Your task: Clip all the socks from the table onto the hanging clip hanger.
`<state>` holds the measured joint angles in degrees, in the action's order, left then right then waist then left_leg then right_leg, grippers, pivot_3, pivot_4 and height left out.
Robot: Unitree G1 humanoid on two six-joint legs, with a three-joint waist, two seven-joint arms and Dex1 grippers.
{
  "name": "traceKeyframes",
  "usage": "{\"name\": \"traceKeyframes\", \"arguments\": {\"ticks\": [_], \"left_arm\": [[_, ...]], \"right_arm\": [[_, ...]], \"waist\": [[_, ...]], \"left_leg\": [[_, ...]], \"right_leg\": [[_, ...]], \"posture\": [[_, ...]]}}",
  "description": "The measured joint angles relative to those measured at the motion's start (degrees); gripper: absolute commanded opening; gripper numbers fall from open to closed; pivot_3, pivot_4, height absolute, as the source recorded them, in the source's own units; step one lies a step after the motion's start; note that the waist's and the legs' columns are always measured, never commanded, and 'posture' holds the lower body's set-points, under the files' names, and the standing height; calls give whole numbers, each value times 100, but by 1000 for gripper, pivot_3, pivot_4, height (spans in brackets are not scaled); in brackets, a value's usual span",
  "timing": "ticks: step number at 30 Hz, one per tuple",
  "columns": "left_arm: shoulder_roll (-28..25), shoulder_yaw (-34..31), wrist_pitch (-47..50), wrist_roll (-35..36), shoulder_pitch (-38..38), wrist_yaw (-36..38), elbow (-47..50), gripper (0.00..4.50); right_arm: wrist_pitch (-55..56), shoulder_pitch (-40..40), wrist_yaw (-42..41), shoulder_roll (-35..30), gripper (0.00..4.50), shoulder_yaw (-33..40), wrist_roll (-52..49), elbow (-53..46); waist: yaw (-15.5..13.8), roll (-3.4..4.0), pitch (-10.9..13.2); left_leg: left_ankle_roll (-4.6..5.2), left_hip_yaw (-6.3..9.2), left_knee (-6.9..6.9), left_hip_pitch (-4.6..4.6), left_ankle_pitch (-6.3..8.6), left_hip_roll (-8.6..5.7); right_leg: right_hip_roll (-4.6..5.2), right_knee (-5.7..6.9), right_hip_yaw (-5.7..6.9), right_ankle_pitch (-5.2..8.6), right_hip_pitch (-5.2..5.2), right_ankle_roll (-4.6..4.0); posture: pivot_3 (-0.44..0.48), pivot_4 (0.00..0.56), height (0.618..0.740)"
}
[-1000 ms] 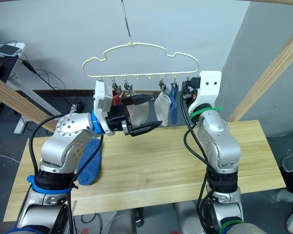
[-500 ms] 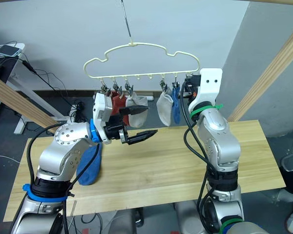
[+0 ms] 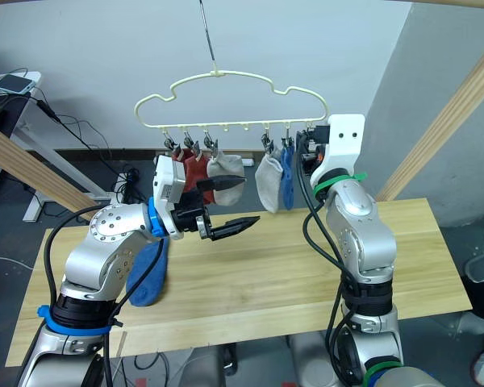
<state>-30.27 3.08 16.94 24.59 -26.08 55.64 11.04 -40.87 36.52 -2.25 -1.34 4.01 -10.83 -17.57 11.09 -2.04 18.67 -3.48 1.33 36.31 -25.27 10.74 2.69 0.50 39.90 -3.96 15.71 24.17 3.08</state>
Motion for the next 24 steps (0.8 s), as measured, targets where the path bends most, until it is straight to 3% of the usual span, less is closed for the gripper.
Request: {"name": "traceKeyframes", "arguments": {"ticks": [24], "left_arm": [[8, 0, -120, -67, -13, 13, -63, 4500]], "right_arm": [[194, 113, -18, 148, 2207, -94, -2, 368]], "waist": [[1, 0, -3]], "left_leg": [[0, 0, 1, 0, 0, 0]], "right_leg": [[0, 2, 0, 0, 0, 0]], "posture": [[-253, 245, 732]]}}
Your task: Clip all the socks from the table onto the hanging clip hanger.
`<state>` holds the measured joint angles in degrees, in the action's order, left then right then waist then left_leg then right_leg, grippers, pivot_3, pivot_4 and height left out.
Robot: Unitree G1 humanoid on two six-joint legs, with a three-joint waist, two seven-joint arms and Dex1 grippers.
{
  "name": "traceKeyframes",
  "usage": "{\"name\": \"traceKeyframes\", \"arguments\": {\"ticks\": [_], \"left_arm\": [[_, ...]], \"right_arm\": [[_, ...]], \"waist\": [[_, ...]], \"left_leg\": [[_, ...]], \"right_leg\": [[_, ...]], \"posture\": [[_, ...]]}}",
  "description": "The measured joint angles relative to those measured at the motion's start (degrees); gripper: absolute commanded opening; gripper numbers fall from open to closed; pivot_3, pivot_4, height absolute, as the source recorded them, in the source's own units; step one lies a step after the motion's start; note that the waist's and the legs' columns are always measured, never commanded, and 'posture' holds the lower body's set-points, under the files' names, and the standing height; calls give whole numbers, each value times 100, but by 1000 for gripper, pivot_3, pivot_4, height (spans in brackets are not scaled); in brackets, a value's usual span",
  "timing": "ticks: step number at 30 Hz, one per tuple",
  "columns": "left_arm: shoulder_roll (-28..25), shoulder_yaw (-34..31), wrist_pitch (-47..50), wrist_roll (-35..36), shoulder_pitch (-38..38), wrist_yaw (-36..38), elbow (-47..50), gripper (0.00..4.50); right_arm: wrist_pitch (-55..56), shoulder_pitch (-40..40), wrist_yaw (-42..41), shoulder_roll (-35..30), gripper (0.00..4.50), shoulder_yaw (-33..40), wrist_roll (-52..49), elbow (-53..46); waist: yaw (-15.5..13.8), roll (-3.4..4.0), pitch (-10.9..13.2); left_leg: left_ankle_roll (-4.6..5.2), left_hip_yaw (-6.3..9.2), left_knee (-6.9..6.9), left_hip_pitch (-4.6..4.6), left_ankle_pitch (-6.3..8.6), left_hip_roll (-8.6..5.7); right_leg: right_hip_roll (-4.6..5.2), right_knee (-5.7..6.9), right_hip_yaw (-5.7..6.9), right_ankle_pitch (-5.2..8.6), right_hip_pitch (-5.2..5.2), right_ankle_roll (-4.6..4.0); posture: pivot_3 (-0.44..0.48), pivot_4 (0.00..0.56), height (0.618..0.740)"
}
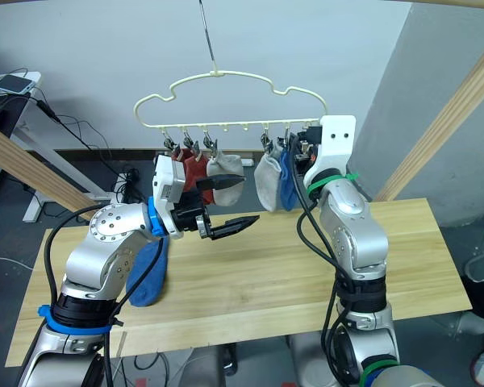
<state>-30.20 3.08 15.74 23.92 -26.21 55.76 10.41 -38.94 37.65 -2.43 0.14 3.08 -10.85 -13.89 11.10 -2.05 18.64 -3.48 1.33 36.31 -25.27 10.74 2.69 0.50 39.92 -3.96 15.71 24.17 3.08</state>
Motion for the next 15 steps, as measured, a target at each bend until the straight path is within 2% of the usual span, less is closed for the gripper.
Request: {"name": "traceKeyframes", "arguments": {"ticks": [10, 13, 15], "left_arm": [[0, 0, -8, -13, 0, 0, 0, 4500], [0, 0, -9, -15, 0, 1, 0, 4500], [0, 0, -10, -15, 0, 1, -1, 4500]], "right_arm": [[159, 136, 5, 83, 2207, -40, 3, 168], [159, 134, 12, 82, 1640, -40, 9, 167], [159, 131, 14, 74, 1640, -41, 16, 167]], "waist": [[-1, 0, -1], [-1, 0, -1], [0, 0, -1]], "left_leg": [[0, 1, 1, 0, 0, 0], [0, 1, 1, 0, 0, 0], [0, 1, 1, 0, 0, 0]], "right_leg": [[0, 1, 0, 0, 0, 0], [0, 1, 1, 0, 0, 0], [0, 2, 1, 0, 0, 0]], "posture": [[-254, 245, 732], [-254, 245, 732], [-254, 245, 732]]}}
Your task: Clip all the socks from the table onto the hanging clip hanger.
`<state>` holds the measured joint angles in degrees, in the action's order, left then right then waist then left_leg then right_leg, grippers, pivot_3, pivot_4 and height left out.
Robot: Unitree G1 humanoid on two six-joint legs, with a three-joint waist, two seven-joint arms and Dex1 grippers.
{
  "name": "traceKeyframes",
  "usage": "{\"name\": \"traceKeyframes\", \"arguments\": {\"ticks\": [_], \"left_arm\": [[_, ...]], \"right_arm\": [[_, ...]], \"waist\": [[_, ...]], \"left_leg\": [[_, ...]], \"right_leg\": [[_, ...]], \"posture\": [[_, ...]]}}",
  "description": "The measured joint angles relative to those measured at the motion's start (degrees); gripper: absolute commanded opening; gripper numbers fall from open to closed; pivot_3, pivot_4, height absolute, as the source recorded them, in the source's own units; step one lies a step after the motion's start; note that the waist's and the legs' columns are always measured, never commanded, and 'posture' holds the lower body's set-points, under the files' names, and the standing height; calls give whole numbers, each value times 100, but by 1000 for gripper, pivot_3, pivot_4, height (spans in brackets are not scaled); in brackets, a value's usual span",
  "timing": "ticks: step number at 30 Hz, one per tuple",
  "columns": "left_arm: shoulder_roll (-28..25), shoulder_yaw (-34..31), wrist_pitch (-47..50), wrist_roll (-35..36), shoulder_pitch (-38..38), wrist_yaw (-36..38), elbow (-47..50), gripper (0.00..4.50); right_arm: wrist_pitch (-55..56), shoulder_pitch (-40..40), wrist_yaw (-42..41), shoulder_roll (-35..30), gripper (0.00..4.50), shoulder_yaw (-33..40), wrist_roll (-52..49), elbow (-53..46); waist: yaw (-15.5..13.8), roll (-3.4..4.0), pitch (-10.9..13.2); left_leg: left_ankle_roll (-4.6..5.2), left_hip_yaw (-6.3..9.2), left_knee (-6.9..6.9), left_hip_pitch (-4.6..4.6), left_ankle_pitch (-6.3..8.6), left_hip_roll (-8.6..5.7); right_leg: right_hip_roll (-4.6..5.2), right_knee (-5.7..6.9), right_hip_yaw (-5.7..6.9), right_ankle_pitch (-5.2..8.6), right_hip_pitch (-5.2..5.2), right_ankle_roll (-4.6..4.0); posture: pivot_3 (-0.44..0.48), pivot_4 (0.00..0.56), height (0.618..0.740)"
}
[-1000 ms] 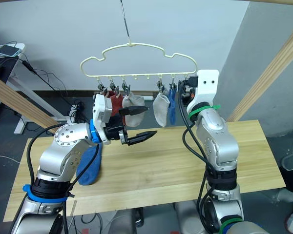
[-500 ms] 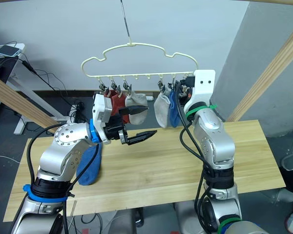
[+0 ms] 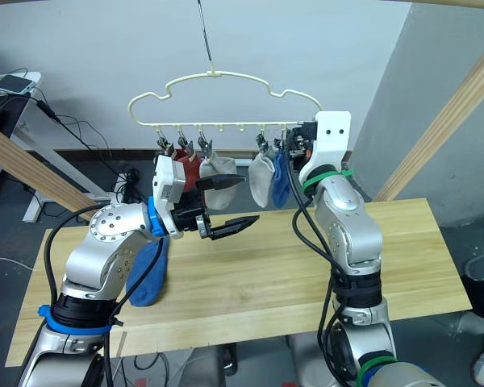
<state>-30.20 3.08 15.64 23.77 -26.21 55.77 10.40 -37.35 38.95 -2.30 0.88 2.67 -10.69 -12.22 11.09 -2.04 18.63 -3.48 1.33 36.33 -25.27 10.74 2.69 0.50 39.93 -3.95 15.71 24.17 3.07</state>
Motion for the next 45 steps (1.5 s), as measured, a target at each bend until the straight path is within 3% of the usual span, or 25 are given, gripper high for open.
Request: {"name": "traceKeyframes", "arguments": {"ticks": [45], "left_arm": [[18, 115, -6, -14, -119, 11, -130, 4500]], "right_arm": [[-342, -374, 912, 534, 1640, -27, 64, -703]], "waist": [[12, 1, -2]], "left_leg": [[0, 1, 4, 0, 0, 0]], "right_leg": [[0, 3, 0, 0, 0, 0]], "posture": [[-280, 247, 732]]}}
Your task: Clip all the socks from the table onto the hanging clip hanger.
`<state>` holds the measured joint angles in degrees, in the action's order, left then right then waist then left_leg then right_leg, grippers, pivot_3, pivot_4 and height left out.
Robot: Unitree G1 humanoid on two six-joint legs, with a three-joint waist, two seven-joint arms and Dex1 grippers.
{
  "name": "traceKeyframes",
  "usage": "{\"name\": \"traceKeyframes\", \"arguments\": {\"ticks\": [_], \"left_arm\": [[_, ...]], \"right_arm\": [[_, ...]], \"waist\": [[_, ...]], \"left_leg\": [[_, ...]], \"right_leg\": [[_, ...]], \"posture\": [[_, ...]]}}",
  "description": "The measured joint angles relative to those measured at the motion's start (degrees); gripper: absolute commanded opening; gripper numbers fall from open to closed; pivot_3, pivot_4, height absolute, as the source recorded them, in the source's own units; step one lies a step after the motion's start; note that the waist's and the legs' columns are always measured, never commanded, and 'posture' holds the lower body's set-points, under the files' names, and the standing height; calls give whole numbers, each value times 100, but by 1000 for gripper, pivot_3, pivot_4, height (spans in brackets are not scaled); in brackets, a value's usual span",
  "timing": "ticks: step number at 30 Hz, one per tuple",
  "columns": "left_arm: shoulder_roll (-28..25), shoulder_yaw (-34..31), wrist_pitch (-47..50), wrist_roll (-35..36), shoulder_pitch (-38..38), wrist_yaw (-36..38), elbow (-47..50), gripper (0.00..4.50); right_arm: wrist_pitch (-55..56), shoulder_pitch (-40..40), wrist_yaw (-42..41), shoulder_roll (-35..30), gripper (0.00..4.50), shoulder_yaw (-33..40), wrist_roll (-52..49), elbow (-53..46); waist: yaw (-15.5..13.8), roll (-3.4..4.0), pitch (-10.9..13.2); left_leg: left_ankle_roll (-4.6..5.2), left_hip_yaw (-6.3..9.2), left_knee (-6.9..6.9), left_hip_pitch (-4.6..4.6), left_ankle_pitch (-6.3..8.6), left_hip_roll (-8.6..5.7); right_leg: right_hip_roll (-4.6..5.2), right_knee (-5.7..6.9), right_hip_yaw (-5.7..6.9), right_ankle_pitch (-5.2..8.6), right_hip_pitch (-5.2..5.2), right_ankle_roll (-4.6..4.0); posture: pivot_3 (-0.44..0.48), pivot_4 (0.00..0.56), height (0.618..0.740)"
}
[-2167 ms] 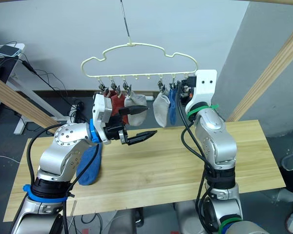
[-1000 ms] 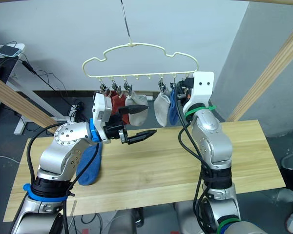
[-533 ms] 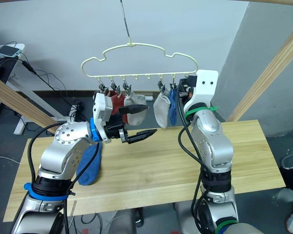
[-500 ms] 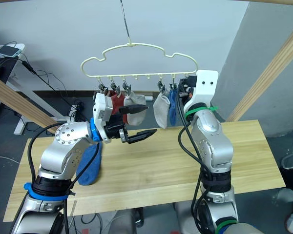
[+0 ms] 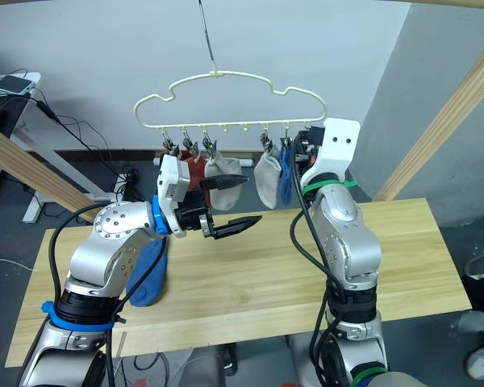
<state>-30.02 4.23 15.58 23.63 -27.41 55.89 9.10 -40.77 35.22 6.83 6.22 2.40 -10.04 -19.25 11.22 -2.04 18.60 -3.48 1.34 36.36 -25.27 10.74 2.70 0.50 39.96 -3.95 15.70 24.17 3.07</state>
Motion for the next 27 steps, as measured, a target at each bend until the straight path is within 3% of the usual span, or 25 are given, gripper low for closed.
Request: {"name": "traceKeyframes", "arguments": {"ticks": [15, 22, 27], "left_arm": [[1, 0, -13, -2, -31, -1, -3, 4500], [1, 0, -14, -6, -31, -9, -4, 4500], [3, -1, -14, -7, 93, -52, 3, 4500]], "right_arm": [[19, 1, 29, 38, 1640, -65, 37, 0], [88, 7, -49, 32, 26, -85, 39, 24], [165, 46, -67, -7, 26, -100, 44, 53]], "waist": [[1, 0, -6], [2, -1, -10], [3, -2, -42]], "left_leg": [[0, 0, 0, 0, 0, 0], [0, 0, 0, 0, 0, 0], [0, -1, 0, 0, 0, 0]], "right_leg": [[0, 0, 0, 0, 0, 0], [0, 0, 0, 0, 0, 0], [0, -1, -1, 0, 0, 0]], "posture": [[-279, 242, 732], [-278, 238, 732], [-277, 239, 732]]}}
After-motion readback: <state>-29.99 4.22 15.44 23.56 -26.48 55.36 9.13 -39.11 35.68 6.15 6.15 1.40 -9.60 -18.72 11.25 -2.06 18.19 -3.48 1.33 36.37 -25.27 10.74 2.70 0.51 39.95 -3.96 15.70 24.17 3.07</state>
